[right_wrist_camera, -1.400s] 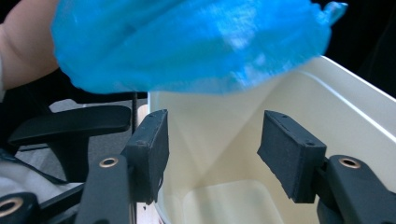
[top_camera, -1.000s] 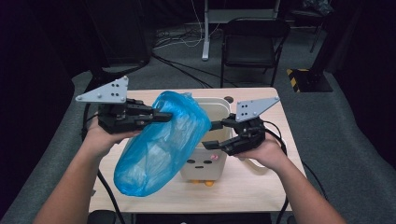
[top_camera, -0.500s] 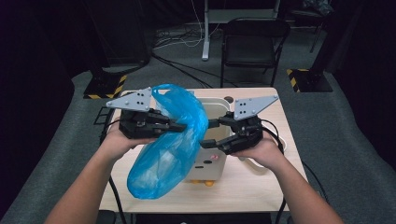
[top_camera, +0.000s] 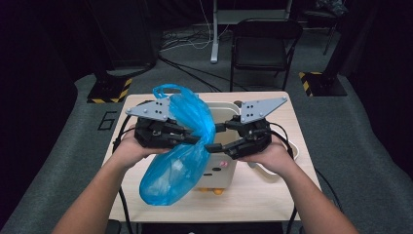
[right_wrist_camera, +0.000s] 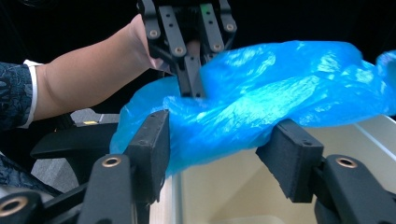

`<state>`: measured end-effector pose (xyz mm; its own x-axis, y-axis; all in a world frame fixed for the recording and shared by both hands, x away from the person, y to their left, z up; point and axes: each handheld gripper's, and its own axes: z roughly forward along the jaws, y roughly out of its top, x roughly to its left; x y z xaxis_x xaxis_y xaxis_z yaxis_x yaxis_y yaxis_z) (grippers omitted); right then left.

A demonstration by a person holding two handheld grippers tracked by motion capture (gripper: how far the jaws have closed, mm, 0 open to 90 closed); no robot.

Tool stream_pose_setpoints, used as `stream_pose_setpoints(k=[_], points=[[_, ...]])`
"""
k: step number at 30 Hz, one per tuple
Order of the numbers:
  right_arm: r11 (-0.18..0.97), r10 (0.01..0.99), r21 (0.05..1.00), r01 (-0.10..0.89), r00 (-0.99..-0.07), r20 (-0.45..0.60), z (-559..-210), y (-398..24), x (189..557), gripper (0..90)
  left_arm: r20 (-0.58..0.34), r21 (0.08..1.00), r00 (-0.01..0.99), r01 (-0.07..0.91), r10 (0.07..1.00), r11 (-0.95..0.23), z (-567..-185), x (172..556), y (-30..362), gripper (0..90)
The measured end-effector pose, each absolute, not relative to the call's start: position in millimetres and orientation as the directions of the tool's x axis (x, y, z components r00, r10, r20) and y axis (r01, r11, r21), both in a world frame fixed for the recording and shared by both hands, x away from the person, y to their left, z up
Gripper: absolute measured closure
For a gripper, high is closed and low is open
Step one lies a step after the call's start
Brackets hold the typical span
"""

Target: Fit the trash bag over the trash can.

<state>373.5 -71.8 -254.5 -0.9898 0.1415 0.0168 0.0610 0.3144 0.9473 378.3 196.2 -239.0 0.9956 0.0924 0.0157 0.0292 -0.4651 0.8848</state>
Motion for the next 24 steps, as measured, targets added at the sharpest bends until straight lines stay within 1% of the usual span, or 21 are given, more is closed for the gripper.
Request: stream_pose_setpoints(k=[6, 15, 18, 22, 24], points=[[0.316, 0.13, 0.947, 0.054, -0.991, 0.014, -251.5, -68.4, 373.3, 46.3, 0.013, 0.876, 0.997, 0.025, 0.075, -0.482, -241.0, 378.7, 192.5, 81.4], [0.314, 0.116, 0.947, 0.064, -0.993, 0.028, -247.6, -65.8, 375.7, 57.5, 0.013, 0.864, 0.998, 0.023, 0.067, -0.503, -243.8, 379.5, 188.8, 81.2], [0.318, 0.113, 0.946, 0.063, -0.993, 0.028, -247.6, -65.6, 376.7, 62.3, 0.014, 0.859, 0.998, 0.022, 0.066, -0.511, -244.5, 379.7, 187.7, 81.2], [0.314, 0.122, 0.947, 0.063, -0.992, 0.025, -247.1, -66.0, 377.5, 71.8, 0.014, 0.857, 0.997, 0.025, 0.07, -0.515, -245.0, 380.1, 186.8, 80.9], [0.319, 0.116, 0.946, 0.06, -0.993, 0.024, -246.8, -65.7, 377.5, 74.5, 0.017, 0.854, 0.997, 0.023, 0.071, -0.52, -245.0, 380.2, 186.4, 80.3]])
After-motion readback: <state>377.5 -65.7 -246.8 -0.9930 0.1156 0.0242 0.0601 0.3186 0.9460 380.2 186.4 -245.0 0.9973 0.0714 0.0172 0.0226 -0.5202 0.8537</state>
